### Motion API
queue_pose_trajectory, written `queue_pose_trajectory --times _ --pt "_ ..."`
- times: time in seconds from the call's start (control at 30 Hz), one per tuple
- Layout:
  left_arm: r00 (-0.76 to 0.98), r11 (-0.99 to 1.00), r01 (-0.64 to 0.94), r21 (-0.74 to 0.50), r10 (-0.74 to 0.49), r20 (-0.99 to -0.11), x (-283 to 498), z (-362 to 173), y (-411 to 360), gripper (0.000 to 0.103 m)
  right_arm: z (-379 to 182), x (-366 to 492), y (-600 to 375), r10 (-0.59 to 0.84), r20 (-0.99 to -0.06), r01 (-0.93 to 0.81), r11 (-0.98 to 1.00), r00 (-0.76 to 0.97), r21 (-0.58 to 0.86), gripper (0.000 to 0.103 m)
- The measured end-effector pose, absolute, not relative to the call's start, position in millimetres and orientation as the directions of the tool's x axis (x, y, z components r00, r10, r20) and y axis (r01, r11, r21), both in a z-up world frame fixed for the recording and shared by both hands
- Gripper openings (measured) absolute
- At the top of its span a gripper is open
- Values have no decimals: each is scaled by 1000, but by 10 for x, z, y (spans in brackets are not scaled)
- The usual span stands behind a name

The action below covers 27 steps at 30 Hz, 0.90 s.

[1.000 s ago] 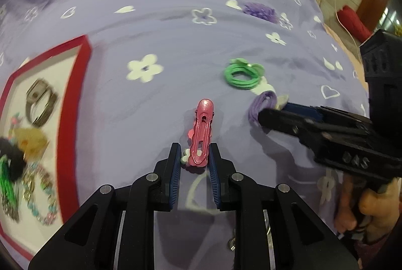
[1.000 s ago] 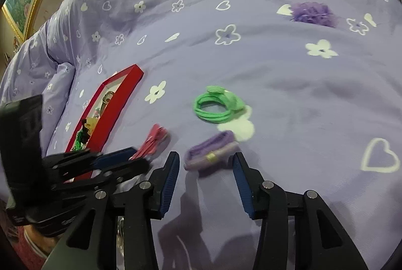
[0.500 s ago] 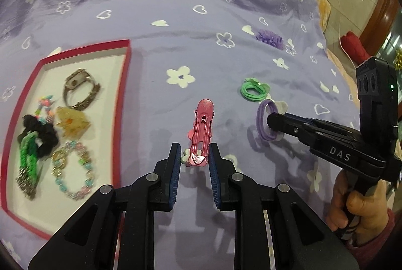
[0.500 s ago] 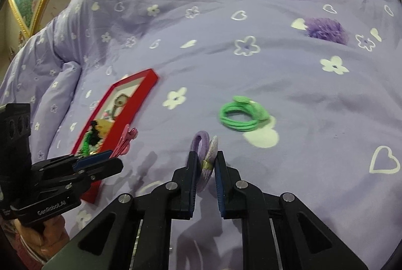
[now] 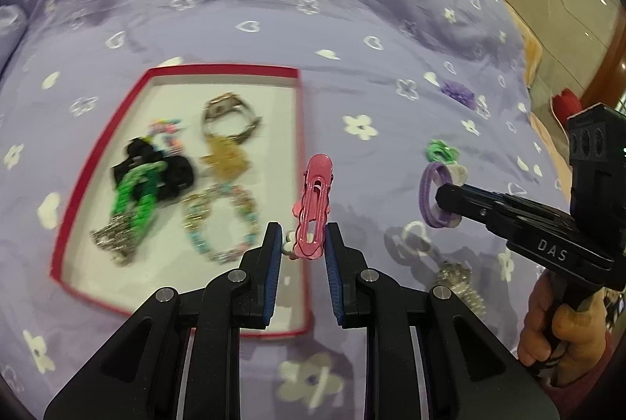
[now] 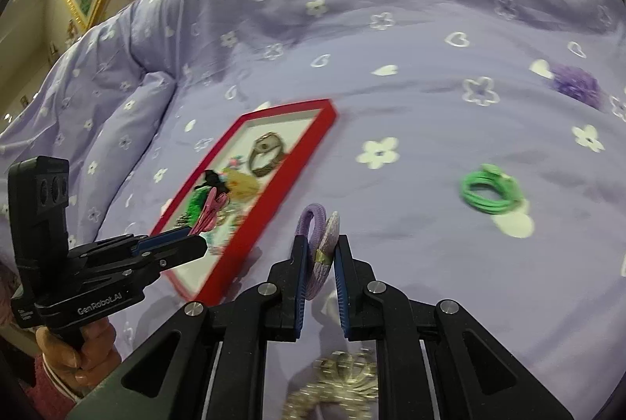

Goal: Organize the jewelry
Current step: 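Carry the pink hair clip and purple hair tie over the tray with both grippers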

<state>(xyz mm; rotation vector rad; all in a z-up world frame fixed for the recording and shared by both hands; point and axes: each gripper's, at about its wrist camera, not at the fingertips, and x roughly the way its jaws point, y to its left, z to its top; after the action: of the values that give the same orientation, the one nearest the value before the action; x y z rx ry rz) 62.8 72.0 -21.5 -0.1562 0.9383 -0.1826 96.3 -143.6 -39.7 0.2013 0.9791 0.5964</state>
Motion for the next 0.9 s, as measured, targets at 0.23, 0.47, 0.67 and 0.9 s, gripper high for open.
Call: queue_pose_trajectory --times 0.23,0.47,0.67,0.9 --pt "596 977 8 -213 -176 -783 514 -187 1132 20 -371 948 -1062 592 -713 -441 790 374 425 13" --pt "605 976 -57 -208 -133 -785 464 -198 1452 20 -355 953 -721 614 -713 -494 761 338 421 13" --pt "604 974 -90 -206 -111 -789 478 -244 1650 20 -370 946 -444 625 -719 -539 735 303 411 13" --pt "595 973 -116 -198 -91 -798 523 -313 1785 20 -465 995 -183 612 -745 -575 721 265 387 13"
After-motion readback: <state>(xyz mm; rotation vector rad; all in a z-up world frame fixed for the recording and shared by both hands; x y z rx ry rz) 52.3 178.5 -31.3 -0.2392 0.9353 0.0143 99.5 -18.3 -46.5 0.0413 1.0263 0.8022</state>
